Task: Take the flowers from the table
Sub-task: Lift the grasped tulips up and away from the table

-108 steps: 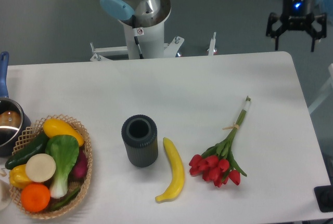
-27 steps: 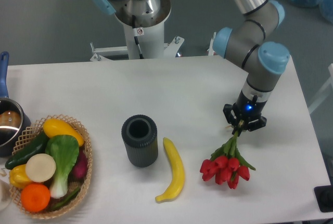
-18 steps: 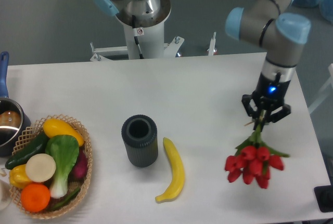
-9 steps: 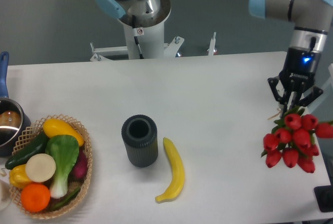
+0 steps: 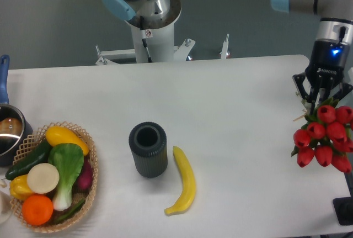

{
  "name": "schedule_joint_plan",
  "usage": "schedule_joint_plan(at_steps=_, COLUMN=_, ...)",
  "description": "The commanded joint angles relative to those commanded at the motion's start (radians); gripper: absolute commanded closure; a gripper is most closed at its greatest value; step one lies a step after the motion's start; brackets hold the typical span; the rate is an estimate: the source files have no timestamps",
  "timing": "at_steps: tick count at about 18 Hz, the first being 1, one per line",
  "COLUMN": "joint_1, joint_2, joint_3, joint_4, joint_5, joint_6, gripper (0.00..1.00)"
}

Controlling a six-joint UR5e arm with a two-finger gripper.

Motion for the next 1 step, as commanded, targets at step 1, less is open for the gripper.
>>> schedule_joint_plan(at_steps=1, joint_1=0.002, joint_2=0.0, joint_3=0.0, joint_4=0.002, joint_5=-0.003, joint_6=-0.002, gripper=0.88)
